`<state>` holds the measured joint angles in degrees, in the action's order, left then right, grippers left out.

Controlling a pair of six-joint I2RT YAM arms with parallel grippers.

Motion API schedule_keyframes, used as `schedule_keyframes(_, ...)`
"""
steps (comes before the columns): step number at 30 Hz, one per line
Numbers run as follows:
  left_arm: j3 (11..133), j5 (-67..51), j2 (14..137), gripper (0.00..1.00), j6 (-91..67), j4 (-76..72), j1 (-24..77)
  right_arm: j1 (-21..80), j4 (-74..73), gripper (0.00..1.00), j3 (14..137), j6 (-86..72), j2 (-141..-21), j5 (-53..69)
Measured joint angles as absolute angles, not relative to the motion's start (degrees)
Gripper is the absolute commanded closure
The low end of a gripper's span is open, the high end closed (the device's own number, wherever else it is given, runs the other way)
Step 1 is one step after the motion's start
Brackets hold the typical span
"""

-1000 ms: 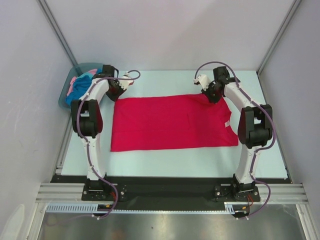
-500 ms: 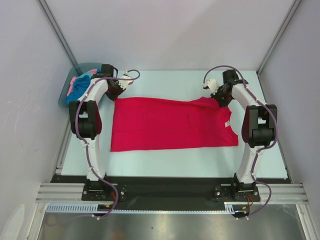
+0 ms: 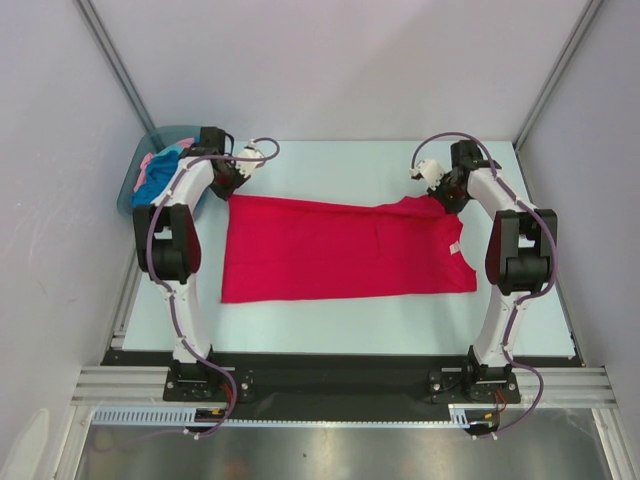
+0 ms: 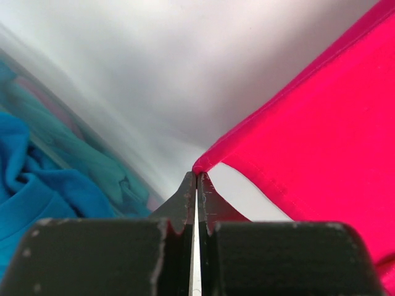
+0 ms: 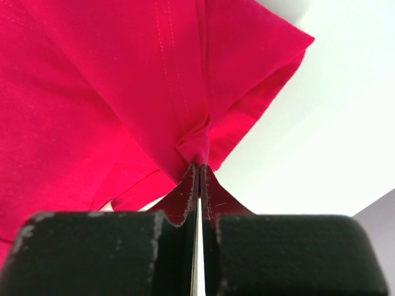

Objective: Fold and stack the t-shirts
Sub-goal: Fold the tshirt

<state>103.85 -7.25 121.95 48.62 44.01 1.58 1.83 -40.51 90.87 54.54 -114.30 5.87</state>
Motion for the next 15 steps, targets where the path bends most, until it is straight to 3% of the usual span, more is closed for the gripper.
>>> schedule_keyframes(15,101.41,-8.95,118.67,1.00,50.72,44.07,1.65,1.10,-40.69,1.00,90.87,56.47,-114.30,5.26)
